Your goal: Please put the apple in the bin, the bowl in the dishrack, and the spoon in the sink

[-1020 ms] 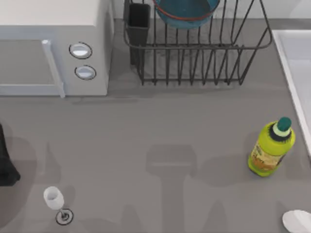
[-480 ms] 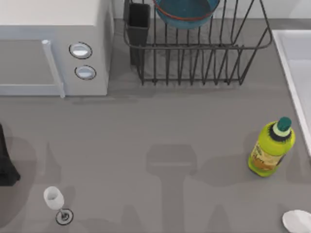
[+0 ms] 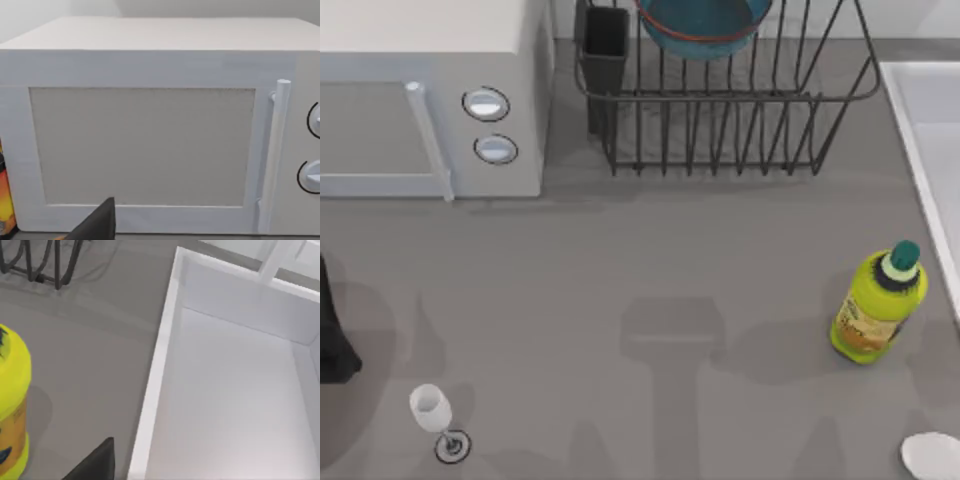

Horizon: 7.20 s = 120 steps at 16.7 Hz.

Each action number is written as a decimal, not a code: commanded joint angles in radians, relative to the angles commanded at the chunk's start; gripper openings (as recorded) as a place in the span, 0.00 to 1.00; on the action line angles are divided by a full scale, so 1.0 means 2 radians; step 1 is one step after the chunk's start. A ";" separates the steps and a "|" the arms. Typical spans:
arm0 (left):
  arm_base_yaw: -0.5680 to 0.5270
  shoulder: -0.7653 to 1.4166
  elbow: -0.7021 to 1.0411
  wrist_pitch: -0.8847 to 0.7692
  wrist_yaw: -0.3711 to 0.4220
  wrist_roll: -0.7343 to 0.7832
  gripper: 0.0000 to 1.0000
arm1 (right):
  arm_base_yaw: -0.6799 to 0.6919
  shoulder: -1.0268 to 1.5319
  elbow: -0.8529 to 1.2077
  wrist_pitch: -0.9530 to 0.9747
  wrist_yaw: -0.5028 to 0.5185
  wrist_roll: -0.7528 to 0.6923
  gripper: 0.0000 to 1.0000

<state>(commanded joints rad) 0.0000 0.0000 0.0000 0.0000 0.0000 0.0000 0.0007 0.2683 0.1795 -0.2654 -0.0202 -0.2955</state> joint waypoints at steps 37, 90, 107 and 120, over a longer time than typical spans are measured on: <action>0.000 0.000 0.000 0.000 0.000 0.000 1.00 | -0.028 0.615 0.168 -0.161 0.013 -0.679 1.00; 0.000 0.000 0.000 0.000 0.000 0.000 1.00 | -0.066 0.696 0.601 -0.467 0.052 -0.633 0.00; 0.000 0.000 0.000 0.000 0.000 0.000 1.00 | -0.076 1.227 1.347 -0.717 0.027 -0.691 0.00; 0.000 0.000 0.000 0.000 0.000 0.000 1.00 | -0.073 1.220 1.303 -0.683 0.024 -0.696 0.00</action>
<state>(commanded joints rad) 0.0000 0.0000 0.0000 0.0000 0.0000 0.0000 -0.1463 2.7085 2.7850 -1.6321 0.0284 -1.6878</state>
